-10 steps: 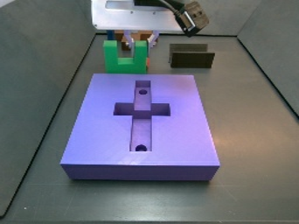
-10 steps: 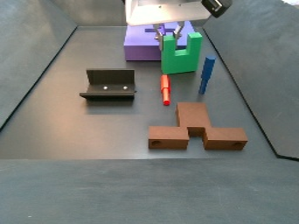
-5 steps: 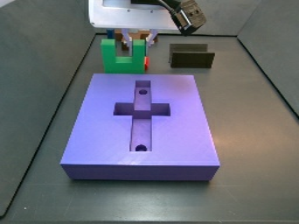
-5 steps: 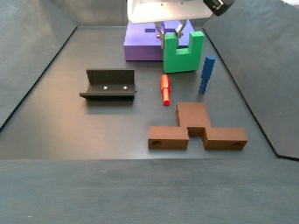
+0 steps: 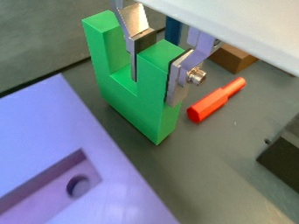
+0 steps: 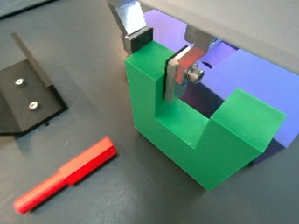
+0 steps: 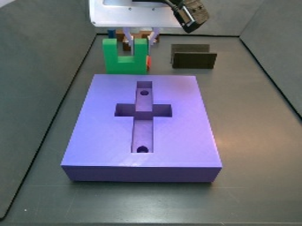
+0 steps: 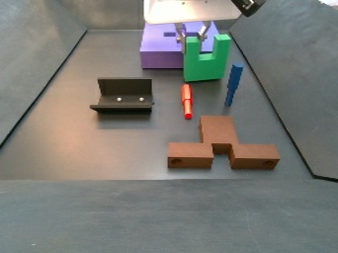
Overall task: Pick up the green object. Move up. Move to above the board. Insert the green object.
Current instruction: Pick up the green object, then move up, then move to above the board.
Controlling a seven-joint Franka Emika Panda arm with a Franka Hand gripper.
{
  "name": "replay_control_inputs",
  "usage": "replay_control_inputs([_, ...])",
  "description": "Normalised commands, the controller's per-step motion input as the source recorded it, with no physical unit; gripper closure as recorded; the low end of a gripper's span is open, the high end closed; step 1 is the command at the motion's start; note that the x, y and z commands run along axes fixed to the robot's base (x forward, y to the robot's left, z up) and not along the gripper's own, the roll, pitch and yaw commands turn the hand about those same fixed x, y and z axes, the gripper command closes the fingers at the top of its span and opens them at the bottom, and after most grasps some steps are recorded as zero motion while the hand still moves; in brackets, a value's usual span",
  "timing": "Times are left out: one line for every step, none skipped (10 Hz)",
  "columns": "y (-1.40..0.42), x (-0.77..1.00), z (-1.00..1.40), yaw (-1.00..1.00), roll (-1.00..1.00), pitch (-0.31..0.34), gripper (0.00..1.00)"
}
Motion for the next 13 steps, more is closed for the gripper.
replay_control_inputs([0.00,0.00,0.00,0.00,0.00,0.000,1.00])
replay_control_inputs([0.00,0.00,0.83,0.00,0.00,0.000,1.00])
replay_control_inputs([-0.02,-0.02,0.81,-0.04,0.02,0.015,1.00])
replay_control_inputs([-0.02,-0.08,0.51,-0.04,-0.01,0.051,1.00])
replay_control_inputs([0.00,-0.06,0.30,-0.04,-0.03,0.044,1.00])
replay_control_inputs([0.00,0.00,1.40,0.00,0.00,0.000,1.00])
replay_control_inputs([0.00,-0.03,1.40,0.01,0.02,0.024,1.00])
replay_control_inputs([0.00,-0.05,1.40,0.01,-0.02,0.018,1.00])
replay_control_inputs([0.01,-0.01,1.40,0.00,-0.03,0.014,1.00])
replay_control_inputs([0.00,0.06,1.40,0.00,-0.03,0.058,1.00])
replay_control_inputs([0.00,0.02,0.54,-0.01,-0.03,0.104,1.00])
replay_control_inputs([-1.40,0.18,0.40,-0.59,-0.09,0.188,1.00])
replay_control_inputs([-1.40,0.19,0.35,-0.54,-0.06,0.139,1.00])
